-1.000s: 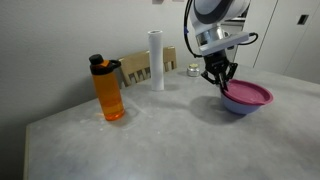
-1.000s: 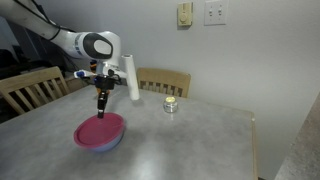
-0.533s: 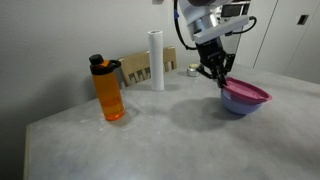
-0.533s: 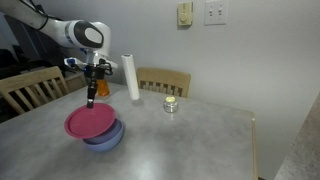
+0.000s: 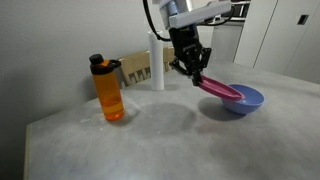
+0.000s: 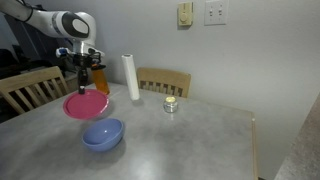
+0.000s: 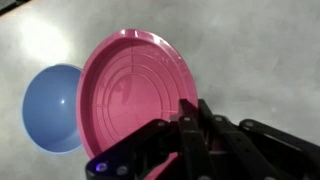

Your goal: Take off the lid from the bowl and put it on the table

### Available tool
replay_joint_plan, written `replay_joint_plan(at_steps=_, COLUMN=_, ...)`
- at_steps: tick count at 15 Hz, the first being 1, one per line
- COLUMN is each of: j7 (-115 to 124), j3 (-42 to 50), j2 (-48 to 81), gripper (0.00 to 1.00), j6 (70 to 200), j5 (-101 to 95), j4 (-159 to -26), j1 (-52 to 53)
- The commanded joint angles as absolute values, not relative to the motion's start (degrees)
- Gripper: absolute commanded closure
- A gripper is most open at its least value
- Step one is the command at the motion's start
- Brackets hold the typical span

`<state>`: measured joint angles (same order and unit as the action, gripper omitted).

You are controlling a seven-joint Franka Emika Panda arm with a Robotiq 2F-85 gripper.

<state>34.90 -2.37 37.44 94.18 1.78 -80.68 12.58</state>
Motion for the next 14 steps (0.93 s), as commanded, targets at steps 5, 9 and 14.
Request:
replay_joint_plan(at_steps=5, j7=26.9, j3=-3.4, j2=47.4, gripper=0.97, j6=92.4, j5=3.9, j4=-69.5, j1=13.5)
replay_joint_plan(at_steps=9, j7=25.2, j3=-3.1, j2=52.9, gripper=0.97, j6=89.5, j5=2.7, j4=-64.6, j1=14.6)
replay_joint_plan(at_steps=14, j7=25.3, j3=-2.4, j2=57.7, gripper=0.97, j6=85.2, j5=1.2, j4=-59.1, j1=16.2)
